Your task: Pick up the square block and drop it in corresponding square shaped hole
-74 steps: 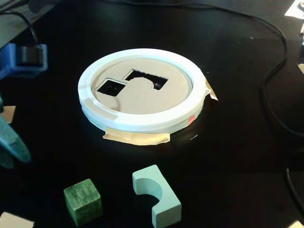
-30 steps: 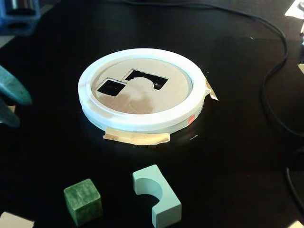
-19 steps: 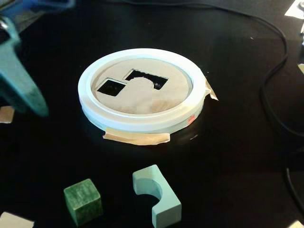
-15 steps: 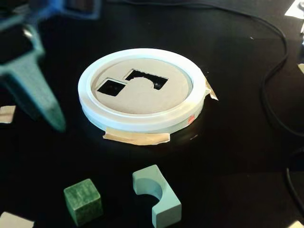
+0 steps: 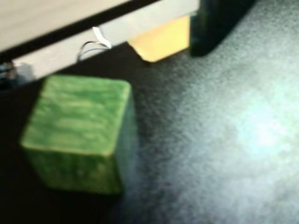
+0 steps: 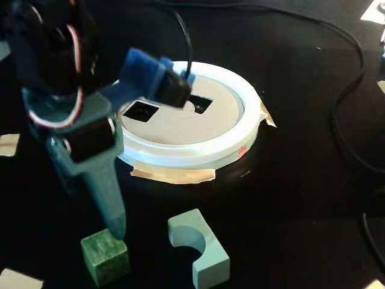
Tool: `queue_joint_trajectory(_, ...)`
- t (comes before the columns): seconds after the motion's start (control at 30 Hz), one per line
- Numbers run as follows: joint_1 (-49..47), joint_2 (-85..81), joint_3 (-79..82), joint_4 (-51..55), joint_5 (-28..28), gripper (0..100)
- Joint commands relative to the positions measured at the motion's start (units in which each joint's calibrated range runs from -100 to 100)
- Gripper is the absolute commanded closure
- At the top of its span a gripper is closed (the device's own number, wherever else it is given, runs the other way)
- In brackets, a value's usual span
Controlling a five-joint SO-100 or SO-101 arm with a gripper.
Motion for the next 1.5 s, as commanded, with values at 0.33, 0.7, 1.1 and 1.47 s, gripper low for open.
queue_joint_trajectory(0.33, -0.48, 10.08, -4.68, -6.23, -0.39, 18)
queue_joint_trajectory(0.7, -0.73, 10.97, -4.58, -6.23, -0.39, 24)
queue_joint_trajectory(1.1, -0.73, 10.97, -4.58, -6.23, -0.39, 60)
queue_joint_trajectory(1.47, -0.73, 9.72, -4.58, -5.63, -0.34, 68)
